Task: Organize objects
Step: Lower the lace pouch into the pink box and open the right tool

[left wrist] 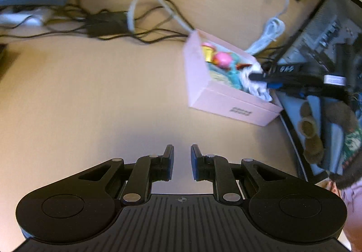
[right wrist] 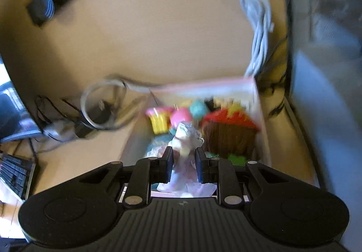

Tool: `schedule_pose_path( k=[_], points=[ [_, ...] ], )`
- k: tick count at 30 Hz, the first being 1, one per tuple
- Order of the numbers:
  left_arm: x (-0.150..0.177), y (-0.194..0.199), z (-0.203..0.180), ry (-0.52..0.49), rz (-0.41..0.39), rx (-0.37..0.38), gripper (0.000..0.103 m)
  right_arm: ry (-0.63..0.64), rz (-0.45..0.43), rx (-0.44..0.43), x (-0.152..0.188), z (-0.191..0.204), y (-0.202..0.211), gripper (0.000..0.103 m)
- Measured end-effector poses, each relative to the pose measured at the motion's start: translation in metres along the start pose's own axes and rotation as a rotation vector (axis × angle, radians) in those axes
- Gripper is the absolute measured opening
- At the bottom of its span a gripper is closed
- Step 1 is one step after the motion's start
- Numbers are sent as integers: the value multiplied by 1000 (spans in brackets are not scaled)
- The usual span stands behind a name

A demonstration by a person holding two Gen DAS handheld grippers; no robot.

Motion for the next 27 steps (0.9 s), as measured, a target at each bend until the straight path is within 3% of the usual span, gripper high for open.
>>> schedule_pose_path(
  k=[5, 9, 11, 12, 13, 17, 22, 26, 27],
  points=[
    [-6, 11, 24, 33, -25, -25, 17, 14, 127, 91, 24, -3, -25, 20],
    [-9, -2, 19, 20, -5, -38, 17, 64, 150, 135, 29, -3, -29, 24],
    [-13, -7, 8, -2, -5, -12, 17, 44, 108, 138, 27, -5, -11, 47],
    [-15, -9, 3, -15, -4, -3, 18, 59, 63, 141, 24, -4, 2, 68],
    [-18, -14, -4, -34, -2, 4, 17, 87, 10, 159, 22, -2, 17, 79],
    [-37, -30, -32, -96, -20, 22, 18, 202, -114, 227, 35, 2, 68, 81],
    [-78, -67, -67, -171, -63, 29, 18, 262, -109, 287, 64, 0, 70, 82],
    [-98, -111, -68, -189, -19, -76, 18, 243, -73, 301, 77, -9, 52, 82],
    [-100, -119, -64, -180, -10, -113, 26, 233, -69, 308, 78, -12, 48, 82]
  ],
)
Point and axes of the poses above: each gripper's, at about its wrist camera, not at the fingertips, and y roughly against the way its jaws point, z to its left, x to its underside, the point moved 9 cm from there along -y, roughly the way its jaws point, and after that the axes turned 13 degrees about y, right-handed, at the moved point
